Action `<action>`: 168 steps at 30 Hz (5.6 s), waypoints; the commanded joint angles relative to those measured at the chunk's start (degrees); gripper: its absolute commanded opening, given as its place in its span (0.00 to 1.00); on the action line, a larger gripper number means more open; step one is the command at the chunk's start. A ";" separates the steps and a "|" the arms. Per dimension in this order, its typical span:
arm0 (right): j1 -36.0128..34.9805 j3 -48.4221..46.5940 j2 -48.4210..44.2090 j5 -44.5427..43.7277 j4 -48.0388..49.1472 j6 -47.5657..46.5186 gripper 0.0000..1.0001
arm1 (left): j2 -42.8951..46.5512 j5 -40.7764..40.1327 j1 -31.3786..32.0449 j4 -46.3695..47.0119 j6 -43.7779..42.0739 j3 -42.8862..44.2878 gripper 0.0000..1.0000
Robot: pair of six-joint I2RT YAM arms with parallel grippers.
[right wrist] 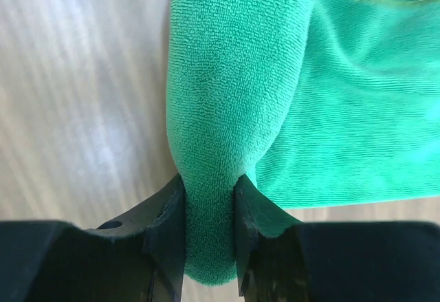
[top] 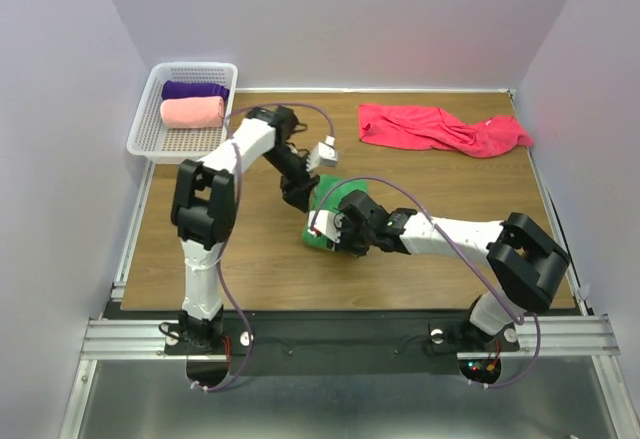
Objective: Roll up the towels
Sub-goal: Roll the towel
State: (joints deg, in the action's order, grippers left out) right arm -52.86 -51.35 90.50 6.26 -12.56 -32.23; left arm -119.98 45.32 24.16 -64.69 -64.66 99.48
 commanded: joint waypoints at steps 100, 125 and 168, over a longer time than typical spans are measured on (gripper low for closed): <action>10.87 -13.70 -14.13 4.14 -29.23 -1.95 1.00 | -22.75 -0.67 5.98 0.70 6.04 7.75 0.56; -2.69 4.15 -0.15 -9.17 7.02 -6.45 0.73 | -20.91 0.21 5.46 2.02 5.77 4.67 0.64; 22.54 -37.94 38.60 53.85 -52.65 -9.51 0.28 | 69.70 -22.63 3.32 42.08 -1.43 -59.21 0.99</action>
State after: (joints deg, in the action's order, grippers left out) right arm -31.09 -87.13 123.63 55.16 -53.56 -36.45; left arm -54.22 32.34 20.88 -27.27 -62.00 47.62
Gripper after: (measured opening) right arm 0.377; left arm 0.986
